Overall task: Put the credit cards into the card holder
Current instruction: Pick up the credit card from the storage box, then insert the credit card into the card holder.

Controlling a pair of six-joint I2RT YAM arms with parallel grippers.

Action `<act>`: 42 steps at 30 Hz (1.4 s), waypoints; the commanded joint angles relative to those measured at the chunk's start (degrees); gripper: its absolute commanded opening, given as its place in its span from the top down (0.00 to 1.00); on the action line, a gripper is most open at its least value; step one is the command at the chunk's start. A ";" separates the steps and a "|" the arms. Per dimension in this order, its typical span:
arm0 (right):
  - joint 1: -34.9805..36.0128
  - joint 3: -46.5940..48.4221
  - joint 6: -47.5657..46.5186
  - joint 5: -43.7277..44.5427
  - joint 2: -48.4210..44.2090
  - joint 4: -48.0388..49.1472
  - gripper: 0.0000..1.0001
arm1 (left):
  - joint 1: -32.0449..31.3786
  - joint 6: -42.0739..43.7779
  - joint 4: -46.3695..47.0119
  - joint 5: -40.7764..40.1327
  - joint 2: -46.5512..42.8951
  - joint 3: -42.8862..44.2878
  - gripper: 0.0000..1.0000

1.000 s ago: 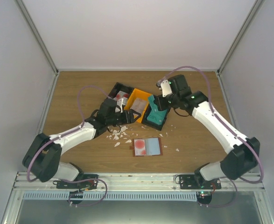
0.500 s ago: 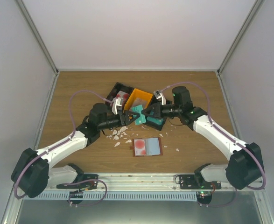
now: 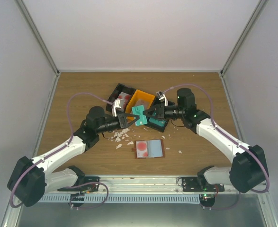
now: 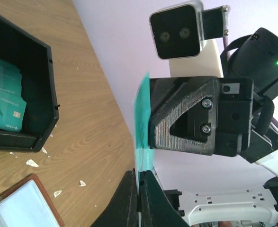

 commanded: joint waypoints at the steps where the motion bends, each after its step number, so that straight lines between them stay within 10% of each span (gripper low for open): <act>1: -0.19 -2.18 -1.19 -0.21 -2.17 1.13 0.90 | 0.23 2.27 0.82 -1.46 -0.77 -0.87 1.00; 7: -0.37 -4.32 -10.56 13.13 -6.36 -11.21 0.53 | 0.23 5.79 -6.74 -3.57 -1.05 -1.00 1.00; 17: 1.20 -10.56 -18.09 44.41 -15.28 -32.30 0.45 | -1.78 3.58 -10.22 -5.21 0.61 -9.23 1.00; 42: 5.69 -25.93 -9.30 42.95 -13.47 -21.61 0.34 | -11.50 -3.58 15.34 -7.79 14.74 -17.40 1.00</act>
